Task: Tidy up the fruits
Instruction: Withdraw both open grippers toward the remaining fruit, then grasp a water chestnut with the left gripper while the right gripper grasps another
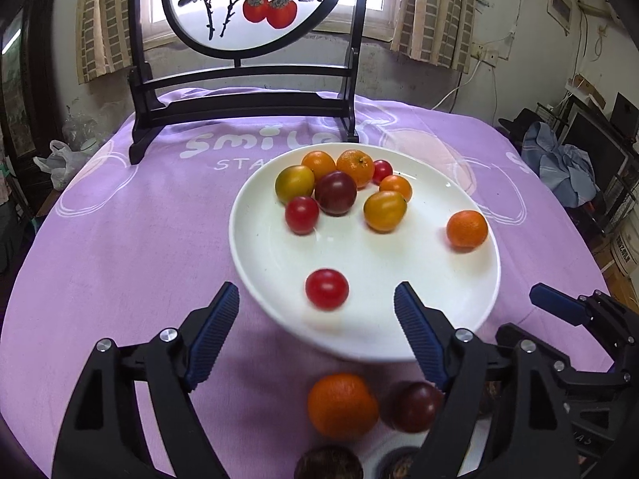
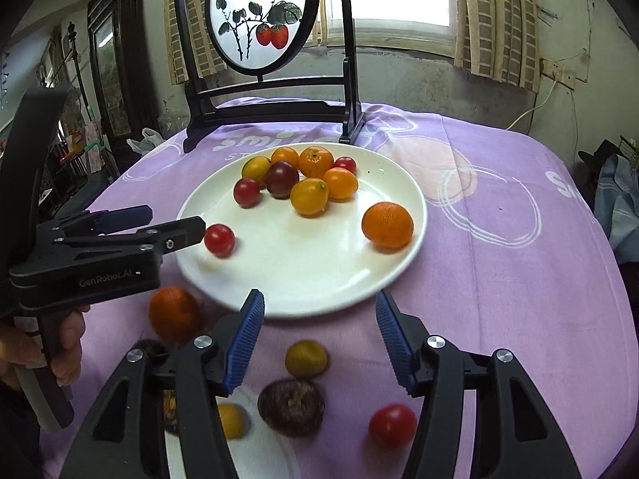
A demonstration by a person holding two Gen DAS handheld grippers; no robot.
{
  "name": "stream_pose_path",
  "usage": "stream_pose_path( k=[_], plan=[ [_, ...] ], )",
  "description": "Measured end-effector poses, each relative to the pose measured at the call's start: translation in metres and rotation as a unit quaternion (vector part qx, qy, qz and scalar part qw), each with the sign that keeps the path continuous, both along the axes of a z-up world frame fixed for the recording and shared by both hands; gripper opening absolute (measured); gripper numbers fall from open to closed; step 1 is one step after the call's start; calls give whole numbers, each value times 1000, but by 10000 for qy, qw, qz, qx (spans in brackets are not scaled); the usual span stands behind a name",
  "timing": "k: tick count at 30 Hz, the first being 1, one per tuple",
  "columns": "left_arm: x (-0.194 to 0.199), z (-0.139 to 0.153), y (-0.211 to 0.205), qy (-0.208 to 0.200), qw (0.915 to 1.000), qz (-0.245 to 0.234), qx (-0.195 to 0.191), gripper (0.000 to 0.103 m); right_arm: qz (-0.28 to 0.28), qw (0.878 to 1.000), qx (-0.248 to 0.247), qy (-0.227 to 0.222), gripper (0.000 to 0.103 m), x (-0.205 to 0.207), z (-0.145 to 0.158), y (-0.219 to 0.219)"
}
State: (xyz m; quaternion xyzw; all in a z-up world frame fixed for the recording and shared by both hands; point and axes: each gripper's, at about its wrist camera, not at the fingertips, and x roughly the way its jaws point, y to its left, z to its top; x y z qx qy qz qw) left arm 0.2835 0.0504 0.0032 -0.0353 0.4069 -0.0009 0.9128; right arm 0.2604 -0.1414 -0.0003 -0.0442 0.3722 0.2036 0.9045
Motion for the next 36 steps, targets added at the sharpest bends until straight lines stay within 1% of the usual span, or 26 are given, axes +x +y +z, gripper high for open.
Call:
stream_pose_path(
  k=[2, 9, 12, 16, 19, 25, 27, 36],
  plan=[
    [-10, 1, -1, 9, 10000, -45, -25, 78, 4, 10000, -18, -21, 59, -11, 1, -4],
    [-50, 0, -9, 26, 9998, -157, 97, 78, -9, 10000, -7, -4, 60, -42, -1, -18],
    [-65, -1, -9, 20, 9998, -152, 88, 81, -16, 10000, 15, 29, 60, -54, -4, -22],
    [-82, -8, -7, 89, 9998, -160, 92, 81, -81, 9999, 55, 77, 60, -68, -11, -29],
    [-93, -16, -5, 173, 9996, -155, 167, 81, -172, 9997, 128, 152, 60, -76, -18, -36],
    [-106, -27, 5, 303, 9993, -144, 143, 81, -212, 9993, 118, 279, 61, -87, -34, -42],
    [-109, -32, 6, 347, 9992, -141, 151, 81, -219, 9991, 172, 318, 65, -90, -37, -42],
    [-108, -53, 4, 592, 9978, -183, 256, 81, -120, 9991, 173, 362, 65, -93, -41, -38]
  ],
)
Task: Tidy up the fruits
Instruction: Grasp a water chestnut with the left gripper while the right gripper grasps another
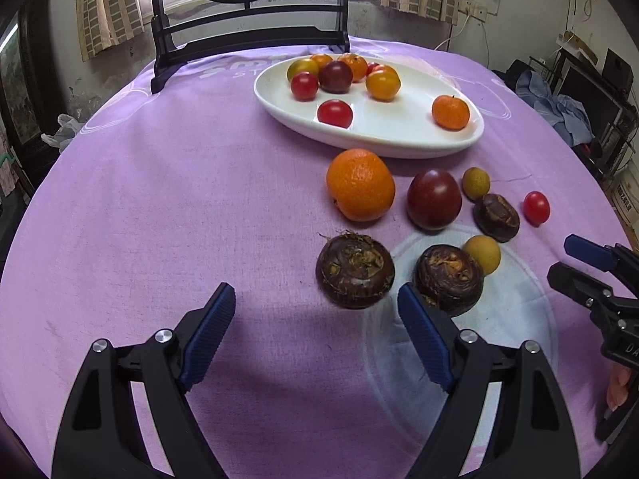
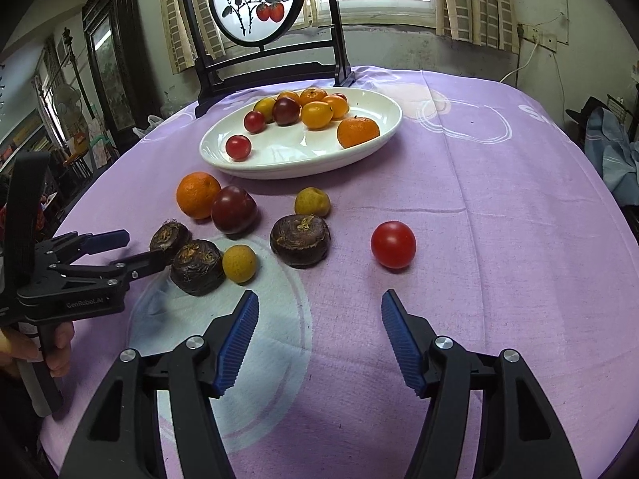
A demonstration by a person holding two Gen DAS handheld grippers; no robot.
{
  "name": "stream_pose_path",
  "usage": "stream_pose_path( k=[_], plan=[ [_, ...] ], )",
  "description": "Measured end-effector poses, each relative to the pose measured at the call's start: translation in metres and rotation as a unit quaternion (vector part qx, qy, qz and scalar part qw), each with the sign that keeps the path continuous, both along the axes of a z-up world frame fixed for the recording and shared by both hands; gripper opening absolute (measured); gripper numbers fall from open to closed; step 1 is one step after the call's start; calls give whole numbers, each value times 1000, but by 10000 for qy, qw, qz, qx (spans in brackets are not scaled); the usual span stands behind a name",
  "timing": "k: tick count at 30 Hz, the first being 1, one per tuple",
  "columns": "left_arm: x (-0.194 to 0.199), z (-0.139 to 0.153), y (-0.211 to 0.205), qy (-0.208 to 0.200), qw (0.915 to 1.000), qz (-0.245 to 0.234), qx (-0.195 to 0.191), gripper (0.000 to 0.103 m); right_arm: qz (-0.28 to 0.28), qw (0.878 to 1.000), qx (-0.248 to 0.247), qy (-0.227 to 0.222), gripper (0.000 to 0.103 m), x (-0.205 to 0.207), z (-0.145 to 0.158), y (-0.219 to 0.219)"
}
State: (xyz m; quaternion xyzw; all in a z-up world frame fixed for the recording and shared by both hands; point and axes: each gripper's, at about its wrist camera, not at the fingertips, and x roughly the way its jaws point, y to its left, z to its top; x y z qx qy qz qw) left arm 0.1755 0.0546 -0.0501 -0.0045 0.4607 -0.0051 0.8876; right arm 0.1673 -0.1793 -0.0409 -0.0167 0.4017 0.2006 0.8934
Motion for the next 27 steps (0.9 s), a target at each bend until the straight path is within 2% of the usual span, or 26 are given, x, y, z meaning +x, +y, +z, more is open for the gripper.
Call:
stream_pose_path(
  k=[6, 8, 9, 10, 11, 16, 23, 27],
  plan=[
    [9, -10, -5, -14, 9999, -14, 155, 81, 42, 10000, 7, 12, 66, -1, -1, 2],
    [14, -9, -7, -50, 9999, -72, 133, 74, 52, 10000, 3, 15, 66, -1, -1, 3],
    [15, -8, -9, -92, 9998, -140, 91, 62, 49, 10000, -4, 16, 66, -1, -1, 3],
    [16, -7, -10, -124, 9997, -188, 68, 46, 45, 10000, -14, 17, 66, -1, -1, 3],
    [17, -6, -11, -151, 9997, -196, 93, 43, 47, 10000, -39, 15, 66, -1, -1, 4],
    [13, -5, -8, -148, 9998, -155, -24, 42, 102, 9997, -234, -22, 66, -1, 1, 12],
    [8, -2, 0, -205, 9995, -145, -188, 42, 54, 9979, -621, 165, 66, 11, -15, 25],
    [8, -2, 2, -237, 9993, -176, -223, 42, -74, 9976, -653, 199, 66, 24, -18, 30]
  ],
)
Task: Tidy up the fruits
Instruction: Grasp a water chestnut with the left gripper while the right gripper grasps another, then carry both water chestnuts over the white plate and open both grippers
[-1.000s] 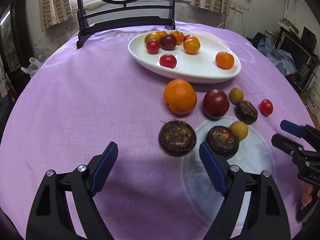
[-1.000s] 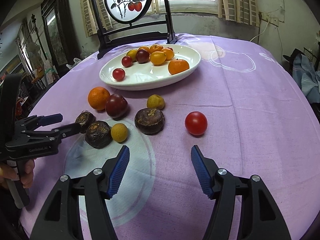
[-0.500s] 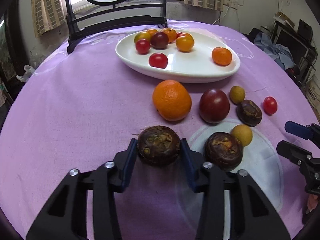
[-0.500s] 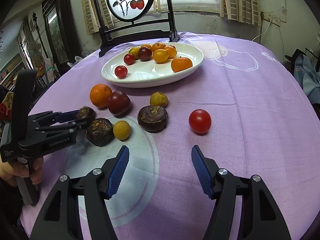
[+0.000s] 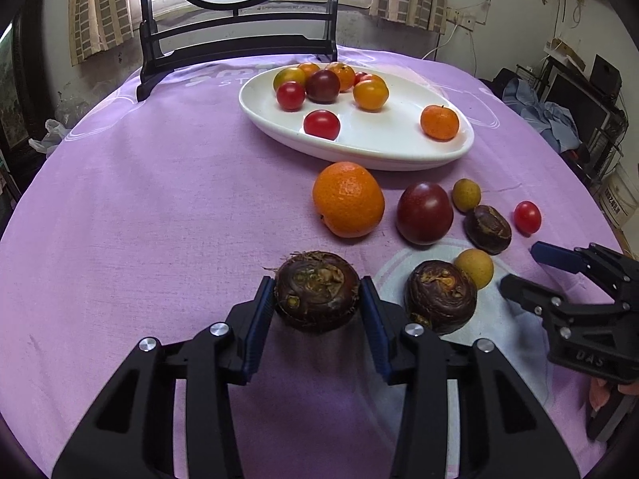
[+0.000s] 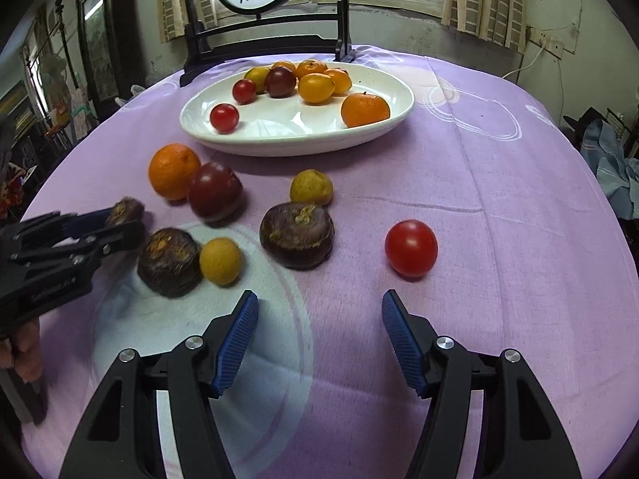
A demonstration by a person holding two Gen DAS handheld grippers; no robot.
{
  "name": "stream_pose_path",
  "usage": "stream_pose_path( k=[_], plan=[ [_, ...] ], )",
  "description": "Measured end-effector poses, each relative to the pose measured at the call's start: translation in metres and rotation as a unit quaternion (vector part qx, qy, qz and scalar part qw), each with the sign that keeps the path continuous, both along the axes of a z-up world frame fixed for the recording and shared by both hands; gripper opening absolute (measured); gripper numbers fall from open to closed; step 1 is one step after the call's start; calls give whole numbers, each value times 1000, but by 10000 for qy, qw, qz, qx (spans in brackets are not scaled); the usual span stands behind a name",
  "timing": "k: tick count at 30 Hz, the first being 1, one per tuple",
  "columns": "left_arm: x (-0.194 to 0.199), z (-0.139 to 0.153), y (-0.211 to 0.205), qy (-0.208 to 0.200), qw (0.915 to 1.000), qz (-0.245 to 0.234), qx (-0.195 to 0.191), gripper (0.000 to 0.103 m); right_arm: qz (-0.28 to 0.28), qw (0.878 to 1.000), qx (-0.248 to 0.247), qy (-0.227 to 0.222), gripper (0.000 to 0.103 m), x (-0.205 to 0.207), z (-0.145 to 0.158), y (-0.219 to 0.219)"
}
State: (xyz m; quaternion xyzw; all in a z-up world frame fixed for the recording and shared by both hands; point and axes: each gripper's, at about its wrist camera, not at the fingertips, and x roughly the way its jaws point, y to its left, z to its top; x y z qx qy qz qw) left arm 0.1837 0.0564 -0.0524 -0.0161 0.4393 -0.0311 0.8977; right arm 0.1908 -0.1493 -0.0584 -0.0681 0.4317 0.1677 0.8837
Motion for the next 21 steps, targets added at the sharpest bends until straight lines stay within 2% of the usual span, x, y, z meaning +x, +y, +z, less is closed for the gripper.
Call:
stream_pose_path(
  k=[6, 7, 8, 9, 15, 21],
  plan=[
    [1, -2, 7, 42, 9999, 78, -95, 42, 126, 9995, -229, -150, 63, 20, 0, 24],
    [1, -2, 8, 38, 9999, 91, -97, 42, 127, 9995, -210, -175, 59, 24, 0, 26],
    [2, -2, 8, 44, 9999, 100, -101, 42, 131, 9996, -176, -188, 45, 27, 1, 27],
    [2, -3, 8, 50, 9999, 104, -104, 42, 168, 9996, -162, -170, 43, 29, 2, 29],
    [0, -2, 7, 60, 9999, 133, -70, 42, 172, 9995, -14, -272, 42, 19, 10, 23],
    [-6, 12, 2, -60, 9999, 132, -51, 42, 234, 9980, 193, -562, 42, 3, 34, 7]
  ],
)
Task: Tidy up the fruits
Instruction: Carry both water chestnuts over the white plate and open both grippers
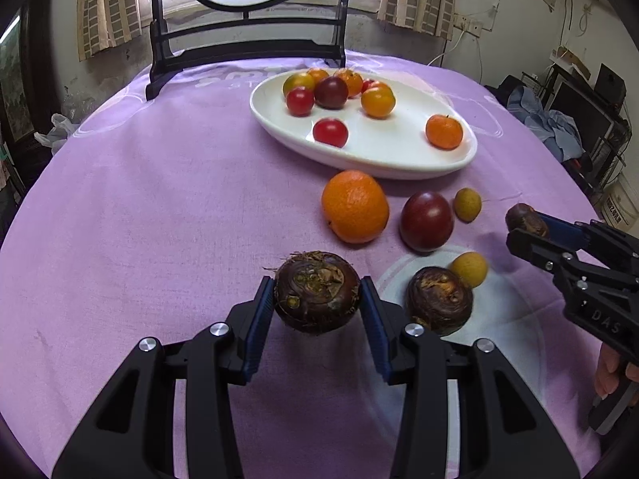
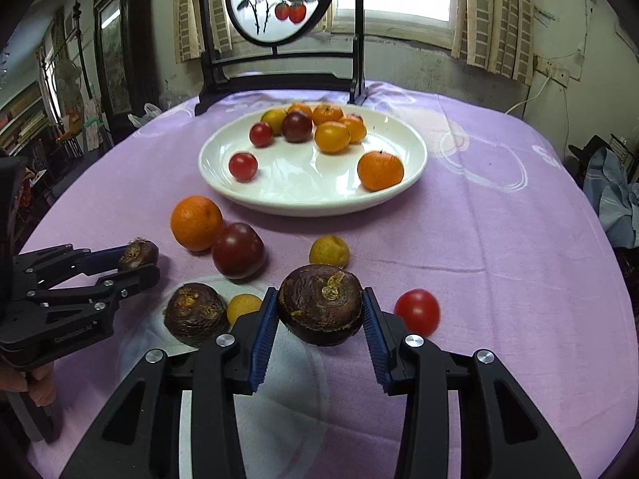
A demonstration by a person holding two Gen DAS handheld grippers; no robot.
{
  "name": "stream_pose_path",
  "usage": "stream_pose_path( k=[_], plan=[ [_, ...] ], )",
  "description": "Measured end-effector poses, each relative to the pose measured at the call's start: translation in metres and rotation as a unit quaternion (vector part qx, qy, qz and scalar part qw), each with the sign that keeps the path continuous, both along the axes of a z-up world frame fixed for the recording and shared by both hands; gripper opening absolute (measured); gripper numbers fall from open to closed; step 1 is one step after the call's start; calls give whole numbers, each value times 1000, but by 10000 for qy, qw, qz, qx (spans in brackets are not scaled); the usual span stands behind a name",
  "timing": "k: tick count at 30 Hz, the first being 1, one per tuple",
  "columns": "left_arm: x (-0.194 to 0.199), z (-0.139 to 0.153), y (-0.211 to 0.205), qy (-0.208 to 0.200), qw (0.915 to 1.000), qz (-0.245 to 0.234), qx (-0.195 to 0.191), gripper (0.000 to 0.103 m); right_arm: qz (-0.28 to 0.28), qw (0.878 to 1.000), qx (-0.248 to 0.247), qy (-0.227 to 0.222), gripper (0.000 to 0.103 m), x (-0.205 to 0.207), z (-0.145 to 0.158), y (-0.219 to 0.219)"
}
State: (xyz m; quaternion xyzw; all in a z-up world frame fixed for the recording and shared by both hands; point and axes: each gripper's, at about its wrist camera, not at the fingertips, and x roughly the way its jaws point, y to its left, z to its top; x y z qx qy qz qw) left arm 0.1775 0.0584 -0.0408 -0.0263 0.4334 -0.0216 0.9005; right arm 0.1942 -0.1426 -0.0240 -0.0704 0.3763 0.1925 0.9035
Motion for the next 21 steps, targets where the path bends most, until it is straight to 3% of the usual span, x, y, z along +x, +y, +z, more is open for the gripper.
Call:
stream_pose_path(
  k=[9, 15, 21],
  plan=[
    [6, 39, -10, -295, 9995, -142, 52, 42, 156, 9980, 253, -552, 42, -1, 40, -4],
    [48, 61, -13, -407, 9991, -124, 89, 42, 208, 9968, 269, -730, 42, 16, 53, 8],
    [98, 60, -6, -364, 9992, 136, 88, 42, 159, 9974, 227, -667, 42, 44, 46, 22]
  ],
)
